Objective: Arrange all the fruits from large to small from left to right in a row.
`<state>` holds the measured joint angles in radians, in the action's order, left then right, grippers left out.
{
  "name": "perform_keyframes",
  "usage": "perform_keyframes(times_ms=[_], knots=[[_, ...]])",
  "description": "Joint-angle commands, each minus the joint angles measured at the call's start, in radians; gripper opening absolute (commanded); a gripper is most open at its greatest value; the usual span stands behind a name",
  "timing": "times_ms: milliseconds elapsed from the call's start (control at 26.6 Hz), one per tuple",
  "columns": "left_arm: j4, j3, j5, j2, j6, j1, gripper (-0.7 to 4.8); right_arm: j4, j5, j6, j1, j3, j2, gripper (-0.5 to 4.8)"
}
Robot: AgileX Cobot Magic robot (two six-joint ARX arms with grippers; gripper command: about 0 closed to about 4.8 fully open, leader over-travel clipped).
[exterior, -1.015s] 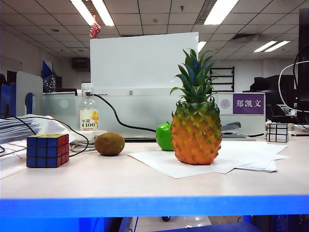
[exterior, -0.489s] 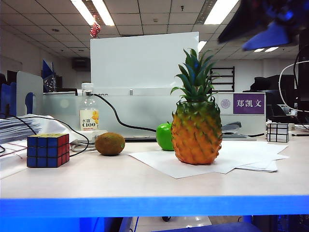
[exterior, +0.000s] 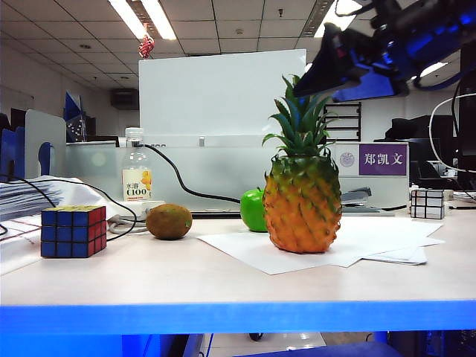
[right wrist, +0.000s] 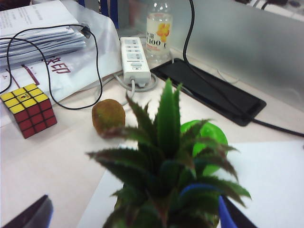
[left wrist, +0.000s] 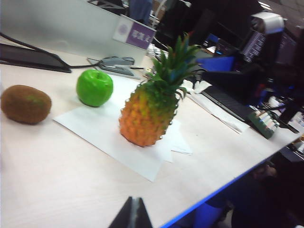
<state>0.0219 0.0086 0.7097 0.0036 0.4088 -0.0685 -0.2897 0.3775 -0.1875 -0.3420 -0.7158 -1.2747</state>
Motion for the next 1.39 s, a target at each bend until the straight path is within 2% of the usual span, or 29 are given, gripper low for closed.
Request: perform_keyframes(times_ms=[38, 639, 677, 715, 752, 790, 903, 1015, 1053, 1166, 1316, 1391], knots=[[0.021, 0.002, 0.025, -0.002, 0.012, 0.002, -0.05, -0.098, -0.023, 0.002, -0.002, -0.009, -0.036, 4.79], [0.021, 0.003, 0.039, -0.002, 0.018, 0.002, -0.04, -0.135, -0.024, 0.004, -0.014, -0.121, -0.206, 4.79], [0.021, 0.003, 0.039, -0.002, 0.018, 0.002, -0.04, -0.135, -0.024, 0.004, -0.014, -0.121, -0.207, 4.2], [0.021, 0.003, 0.039, -0.002, 0.018, 0.002, -0.04, -0.134, -0.023, 0.004, -0.014, -0.121, -0.207, 2.94], [0.021, 0.003, 0.039, -0.002, 0.018, 0.002, -0.04, -0.129, -0.023, 0.004, -0.014, -0.121, -0.207, 2.19], [0.021, 0.003, 0.039, -0.002, 0.018, 0.002, -0.04, -0.126, -0.024, 0.005, -0.014, -0.121, -0.207, 1.79], [0.021, 0.003, 0.039, -0.002, 0.018, 0.002, -0.04, -0.118, -0.024, 0.004, -0.014, -0.121, -0.207, 1.52], [0.02, 0.003, 0.039, -0.002, 0.018, 0.002, -0.03, -0.111, -0.021, 0.004, -0.015, -0.121, -0.207, -0.16], [0.021, 0.003, 0.039, -0.002, 0.018, 0.002, -0.03, -0.109, -0.02, 0.005, -0.015, -0.121, -0.207, -0.01], [0.02, 0.003, 0.039, -0.002, 0.018, 0.002, -0.03, -0.103, -0.019, 0.011, -0.015, -0.121, -0.206, -0.02], [0.02, 0.003, 0.039, -0.002, 0.018, 0.002, -0.03, -0.107, 0.013, 0.156, -0.03, -0.121, -0.2, -0.02], [0.02, 0.003, 0.039, -0.002, 0.018, 0.002, -0.03, -0.106, 0.052, 0.164, -0.055, -0.121, -0.191, -0.02]])
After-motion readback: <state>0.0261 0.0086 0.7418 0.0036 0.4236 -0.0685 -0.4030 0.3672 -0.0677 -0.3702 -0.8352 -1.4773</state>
